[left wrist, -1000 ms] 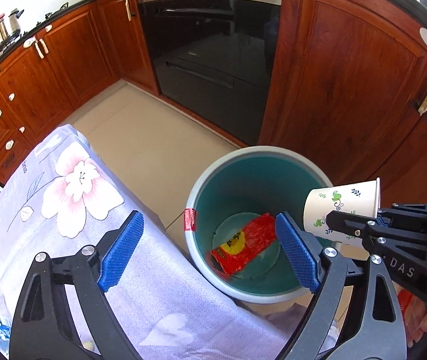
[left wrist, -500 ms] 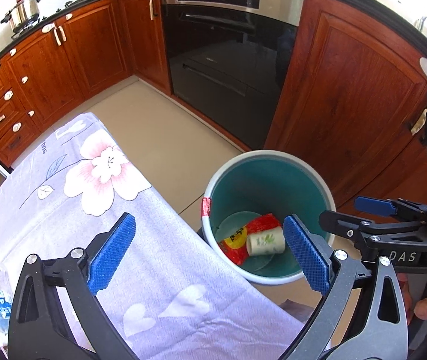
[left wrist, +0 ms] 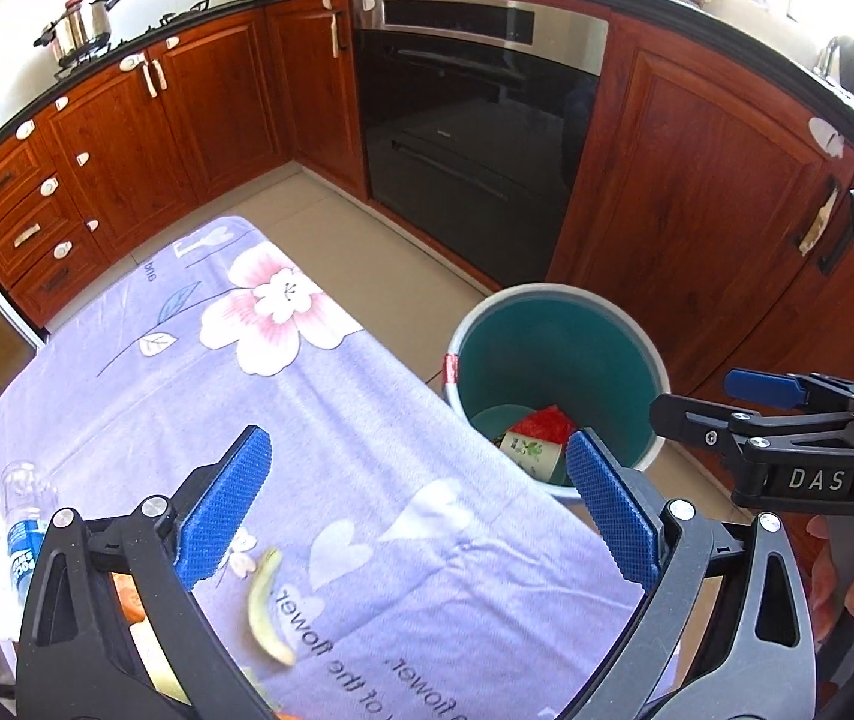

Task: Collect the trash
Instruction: 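Move both grippers back to the table and grasp the green-silver pouch with the left gripper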

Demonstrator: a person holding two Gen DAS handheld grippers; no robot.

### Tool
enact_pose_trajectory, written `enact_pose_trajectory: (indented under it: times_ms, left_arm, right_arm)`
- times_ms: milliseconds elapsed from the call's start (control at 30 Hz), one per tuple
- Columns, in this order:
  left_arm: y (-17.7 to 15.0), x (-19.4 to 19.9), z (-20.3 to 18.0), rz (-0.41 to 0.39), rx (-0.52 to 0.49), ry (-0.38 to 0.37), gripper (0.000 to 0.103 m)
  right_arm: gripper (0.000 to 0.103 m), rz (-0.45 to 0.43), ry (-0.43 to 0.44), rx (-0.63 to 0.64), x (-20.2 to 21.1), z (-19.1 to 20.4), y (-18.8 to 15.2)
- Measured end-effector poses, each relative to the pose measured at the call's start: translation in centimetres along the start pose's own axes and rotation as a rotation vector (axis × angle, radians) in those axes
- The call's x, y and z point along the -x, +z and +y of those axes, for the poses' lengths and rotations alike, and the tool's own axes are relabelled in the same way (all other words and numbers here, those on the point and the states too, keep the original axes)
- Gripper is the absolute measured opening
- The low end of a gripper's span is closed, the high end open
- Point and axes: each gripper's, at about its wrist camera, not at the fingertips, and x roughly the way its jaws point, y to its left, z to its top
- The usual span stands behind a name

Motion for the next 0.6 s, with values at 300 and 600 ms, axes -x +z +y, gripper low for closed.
enact_pose_trajectory:
  times_ms: [300,600]
  left_arm:
    - [-2.3,3.9,1.7,-0.034,0.005,0.006,0.099]
    - [-8.5,7.6,7.3,-0.023,0.035,0.077,0.099]
  right_arm:
    - [0.089,-0.033,0.004,0.016,2.8,2.5,-1.8]
    - [0.093,0.024,0.077,0.127,2.2,8.8,-5.9]
